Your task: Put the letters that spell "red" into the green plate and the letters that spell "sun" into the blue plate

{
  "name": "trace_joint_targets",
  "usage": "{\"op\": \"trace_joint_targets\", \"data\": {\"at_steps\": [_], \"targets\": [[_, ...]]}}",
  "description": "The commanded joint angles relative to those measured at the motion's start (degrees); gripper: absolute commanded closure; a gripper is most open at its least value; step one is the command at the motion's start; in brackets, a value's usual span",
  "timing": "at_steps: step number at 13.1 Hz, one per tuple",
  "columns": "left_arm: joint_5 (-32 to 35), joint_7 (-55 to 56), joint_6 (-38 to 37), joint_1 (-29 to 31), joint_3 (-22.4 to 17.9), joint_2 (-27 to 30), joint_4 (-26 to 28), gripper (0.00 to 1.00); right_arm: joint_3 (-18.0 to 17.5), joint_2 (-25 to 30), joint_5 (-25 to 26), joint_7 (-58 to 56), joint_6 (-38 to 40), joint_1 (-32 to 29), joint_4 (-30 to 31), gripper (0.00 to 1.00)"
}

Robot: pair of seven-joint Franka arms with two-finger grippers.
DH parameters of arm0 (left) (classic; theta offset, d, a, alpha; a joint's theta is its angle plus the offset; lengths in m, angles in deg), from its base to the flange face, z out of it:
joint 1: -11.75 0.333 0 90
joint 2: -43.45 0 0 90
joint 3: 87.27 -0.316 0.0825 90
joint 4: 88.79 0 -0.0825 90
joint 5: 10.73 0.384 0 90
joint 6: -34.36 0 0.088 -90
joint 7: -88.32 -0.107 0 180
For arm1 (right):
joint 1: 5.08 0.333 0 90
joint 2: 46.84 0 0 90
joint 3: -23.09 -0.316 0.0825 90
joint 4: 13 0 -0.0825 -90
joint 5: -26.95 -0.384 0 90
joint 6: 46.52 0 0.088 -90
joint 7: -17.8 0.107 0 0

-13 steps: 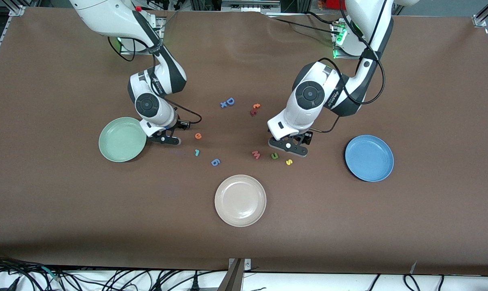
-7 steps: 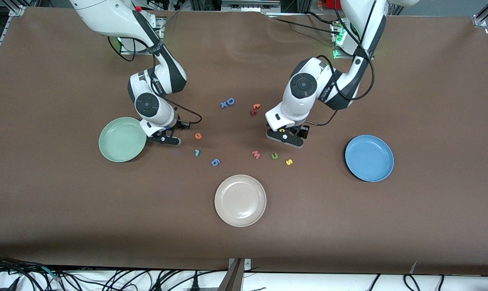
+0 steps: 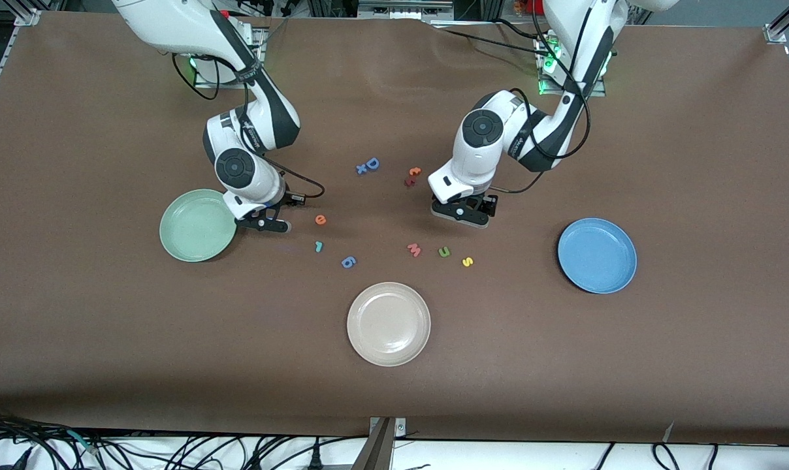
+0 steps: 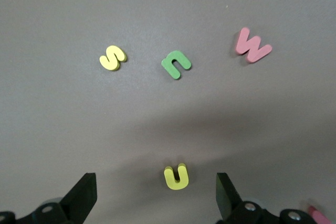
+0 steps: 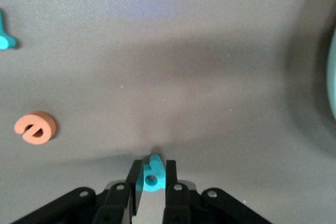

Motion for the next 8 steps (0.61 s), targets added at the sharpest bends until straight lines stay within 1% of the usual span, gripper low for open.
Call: {"op": "trace_joint_targets", "data": {"at_steps": [1, 3, 6, 7, 8], "targets": [[1.5, 3.2, 6.2, -0.2, 0.2, 3.3, 7.3, 0.0, 0.1, 0.6, -1.3, 0.3, 0.6, 0.2, 0.2, 0.75], [1.5, 5.9, 7.0, -0.6, 0.9, 3.4, 8.3, 0.0, 0.0, 0.4, -1.4, 0.4, -1.0, 0.2, 0.5, 0.74], [1.5, 7.2, 7.2, -0.7, 2.4, 3.1, 9.0, 0.0, -0.1, -0.3, -1.3, 0.3, -2.7, 0.2, 1.0, 0.74], [1.5, 7.3, 7.2, -0.7, 2.8, 2.7, 9.0, 0.0, -0.1, -0.4, -1.3, 0.3, -2.8, 0.2, 0.9, 0.68], [1.6, 7.2, 7.2, -0.7, 2.9, 1.8, 8.9, 0.0, -0.2, -0.4, -1.3, 0.3, -2.9, 0.2, 1.0, 0.65]]}}
